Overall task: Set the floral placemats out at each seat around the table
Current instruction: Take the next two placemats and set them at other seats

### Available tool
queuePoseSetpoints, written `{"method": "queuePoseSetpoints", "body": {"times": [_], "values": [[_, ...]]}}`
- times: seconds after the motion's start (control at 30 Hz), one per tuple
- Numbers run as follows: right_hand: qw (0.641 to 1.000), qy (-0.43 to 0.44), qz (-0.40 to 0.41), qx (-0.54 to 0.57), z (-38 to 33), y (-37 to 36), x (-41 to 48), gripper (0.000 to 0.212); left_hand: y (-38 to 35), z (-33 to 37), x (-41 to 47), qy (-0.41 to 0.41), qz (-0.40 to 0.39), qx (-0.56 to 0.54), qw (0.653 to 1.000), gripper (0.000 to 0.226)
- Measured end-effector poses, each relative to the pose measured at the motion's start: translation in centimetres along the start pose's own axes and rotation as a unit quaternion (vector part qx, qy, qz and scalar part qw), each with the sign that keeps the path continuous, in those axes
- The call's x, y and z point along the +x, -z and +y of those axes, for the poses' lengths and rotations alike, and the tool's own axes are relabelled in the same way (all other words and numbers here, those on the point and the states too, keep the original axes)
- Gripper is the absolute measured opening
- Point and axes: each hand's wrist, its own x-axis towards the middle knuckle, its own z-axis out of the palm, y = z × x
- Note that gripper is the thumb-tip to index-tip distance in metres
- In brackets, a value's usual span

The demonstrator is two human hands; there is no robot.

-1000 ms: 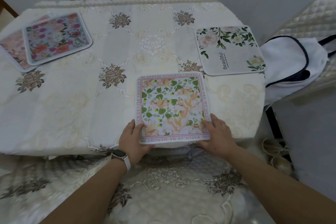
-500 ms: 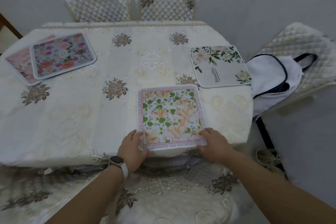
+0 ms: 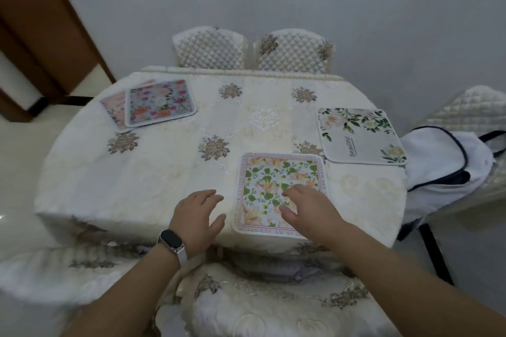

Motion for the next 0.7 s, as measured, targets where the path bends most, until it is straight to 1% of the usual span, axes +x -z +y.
{"method": "queuePoseSetpoints", "body": {"times": [0.17, 0.27, 0.33, 0.4, 0.5, 0.6, 0.7], "values": [[0.991, 0.134, 0.004, -0.025, -4.0, 0.2, 1.1, 0.046, 3.5, -0.4, -5.7, 0.078, 0.033, 0.079, 0.993, 0.045], [0.978, 0.207, -0.003, -0.030, -7.0, -0.2, 1.7, 0.052, 5.5, -0.7, -9.5, 0.136, 0.052, 0.126, 0.981, 0.044], [0.969, 0.247, -0.001, -0.027, -9.2, -0.6, 1.8, 0.054, 6.4, -1.2, -12.2, 0.179, 0.063, 0.136, 0.972, 0.043], [0.961, 0.276, 0.005, -0.014, -11.6, -1.1, 1.6, 0.051, 7.1, -1.6, -15.0, 0.210, 0.068, 0.146, 0.964, 0.043], [0.947, 0.321, 0.007, -0.005, -15.4, -2.0, 1.2, 0.039, 8.4, -2.0, -18.8, 0.245, 0.085, 0.155, 0.953, 0.042], [0.925, 0.380, 0.012, 0.000, -19.5, -2.5, 0.7, 0.040, 9.5, -3.1, -22.5, 0.281, 0.111, 0.158, 0.940, 0.041], [0.910, 0.414, 0.022, -0.012, -23.6, -2.7, 0.0, 0.037, 10.3, -5.0, -25.8, 0.309, 0.126, 0.158, 0.929, 0.041]]}}
